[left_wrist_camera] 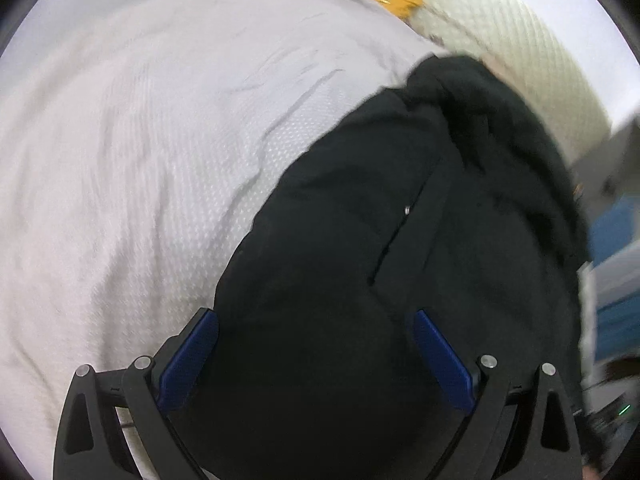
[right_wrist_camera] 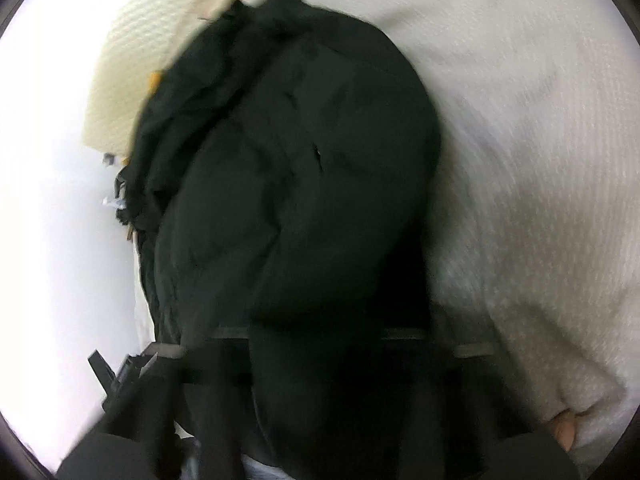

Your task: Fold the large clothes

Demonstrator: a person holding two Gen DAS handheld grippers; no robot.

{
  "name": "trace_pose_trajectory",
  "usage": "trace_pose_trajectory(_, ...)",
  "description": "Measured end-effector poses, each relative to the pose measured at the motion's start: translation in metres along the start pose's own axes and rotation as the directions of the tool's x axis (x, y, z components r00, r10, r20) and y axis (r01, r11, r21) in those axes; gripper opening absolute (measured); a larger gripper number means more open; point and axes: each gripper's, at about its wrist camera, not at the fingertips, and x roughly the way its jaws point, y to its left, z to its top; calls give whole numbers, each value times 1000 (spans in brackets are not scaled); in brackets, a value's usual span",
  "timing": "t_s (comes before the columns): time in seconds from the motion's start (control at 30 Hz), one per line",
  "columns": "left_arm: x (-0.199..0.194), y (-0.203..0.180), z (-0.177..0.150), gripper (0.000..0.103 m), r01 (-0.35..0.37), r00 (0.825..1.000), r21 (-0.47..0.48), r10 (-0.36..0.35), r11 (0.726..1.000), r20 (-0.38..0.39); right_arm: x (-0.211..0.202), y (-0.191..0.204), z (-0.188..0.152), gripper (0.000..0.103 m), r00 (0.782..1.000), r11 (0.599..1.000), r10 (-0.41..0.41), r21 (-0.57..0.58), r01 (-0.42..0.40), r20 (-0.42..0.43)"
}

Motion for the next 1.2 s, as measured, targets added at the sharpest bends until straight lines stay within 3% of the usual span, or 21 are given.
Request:
trace_pose_trajectory(0.07, -1, 18, 4, 99, 52, 998, -88, -54, 995, -12, -12, 14, -1, 11, 998, 997, 37, -69, -34, 47)
trace_pose_trajectory(0.2, 6, 38, 4, 99, 82, 994, -186, -95, 979, -59, -37, 24, 2, 9, 983, 987, 115, -124, -98, 140)
trace_pose_trajectory(0.33, 18, 38, 3, 99, 47, 992, -188, -68, 981, -110, -47, 21, 7, 8, 976, 986, 141, -113, -122, 169)
trace_pose_trajectory(0.4, 24, 34, 3, 99, 52, 988, -174, -76, 983, -131, -41, 20, 6, 8, 979, 988, 126, -104, -110, 162)
trace_pose_trajectory(0.57, 36, 25, -1, 99, 143, 970, -161, -171, 977, -174, -29, 1, 6, 10, 991, 997, 80, -22, -78, 108)
trace_pose_trajectory(0.7, 42, 18, -2, 100, 165, 963, -149, -192, 975, -192, -10, -21, 8, 15, 990, 984, 129, 120, -135, 52)
trace_pose_trajectory(0.83, 46, 5, -1, 99, 226, 948, -108, -244, 968, -206, 6, -20, 9, 24, 995, 987, 102, 127, -101, -2)
trace_pose_trajectory(0.93, 42, -13, -4, 85, 341, 912, -59, -346, 938, -222, 9, -16, 8, 24, 994, 988, 109, 114, -106, -19)
trace_pose_trajectory(1.0, 36, -23, -6, 76, 354, 912, -7, -346, 935, -220, 8, -13, 8, 24, 993, 988, 121, 94, -119, -13)
trace_pose_trajectory(1.1, 27, -27, -6, 52, 375, 909, 24, -362, 927, -207, -2, -5, 6, 20, 991, 990, 132, 40, -132, 15)
trace_pose_trajectory(1.17, 18, -23, -4, 29, 404, 898, 10, -395, 915, -194, -10, 1, 4, 12, 990, 991, 134, 0, -134, 45)
trace_pose_trajectory(1.2, 13, -20, -2, 25, 423, 890, 1, -415, 906, -189, -15, 4, 4, 11, 988, 989, 145, -14, -144, 61)
